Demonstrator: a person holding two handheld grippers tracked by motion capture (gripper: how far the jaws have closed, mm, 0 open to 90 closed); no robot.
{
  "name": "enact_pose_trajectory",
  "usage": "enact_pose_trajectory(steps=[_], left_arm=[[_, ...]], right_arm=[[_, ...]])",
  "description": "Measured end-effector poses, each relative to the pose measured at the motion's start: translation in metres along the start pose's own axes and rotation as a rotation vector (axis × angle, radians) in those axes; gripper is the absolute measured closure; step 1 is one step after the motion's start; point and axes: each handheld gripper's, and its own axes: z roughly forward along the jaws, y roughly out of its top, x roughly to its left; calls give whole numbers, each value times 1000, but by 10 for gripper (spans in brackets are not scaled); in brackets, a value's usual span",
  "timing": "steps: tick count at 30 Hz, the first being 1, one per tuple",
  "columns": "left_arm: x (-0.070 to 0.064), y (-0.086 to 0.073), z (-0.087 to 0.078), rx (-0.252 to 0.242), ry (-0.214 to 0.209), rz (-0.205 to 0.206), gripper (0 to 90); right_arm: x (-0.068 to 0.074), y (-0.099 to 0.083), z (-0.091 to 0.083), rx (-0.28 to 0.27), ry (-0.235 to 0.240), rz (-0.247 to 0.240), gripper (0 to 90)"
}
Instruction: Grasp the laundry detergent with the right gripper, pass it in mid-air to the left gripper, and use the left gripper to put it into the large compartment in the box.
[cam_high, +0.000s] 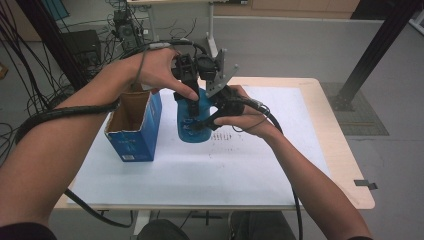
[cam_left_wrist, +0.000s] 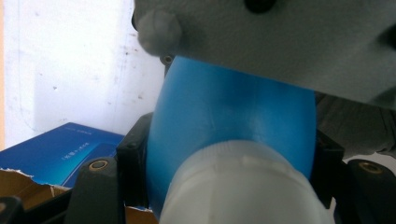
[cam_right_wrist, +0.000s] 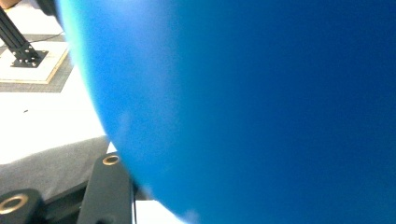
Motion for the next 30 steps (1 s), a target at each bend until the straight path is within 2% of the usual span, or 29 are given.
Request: enact_pose_trajectory(steps=[14, 18, 30], left_arm=[[1, 2, 1, 11, 0, 5, 360], [0, 3, 2, 21, -3, 4, 361], [-1, 4, 2, 10, 13, 14, 362]], right_arm=[[-1, -2, 0, -2, 7, 6, 427], [-1, -2, 1, 1, 5, -6, 426], [-2, -3, 1, -1, 0, -4, 425]])
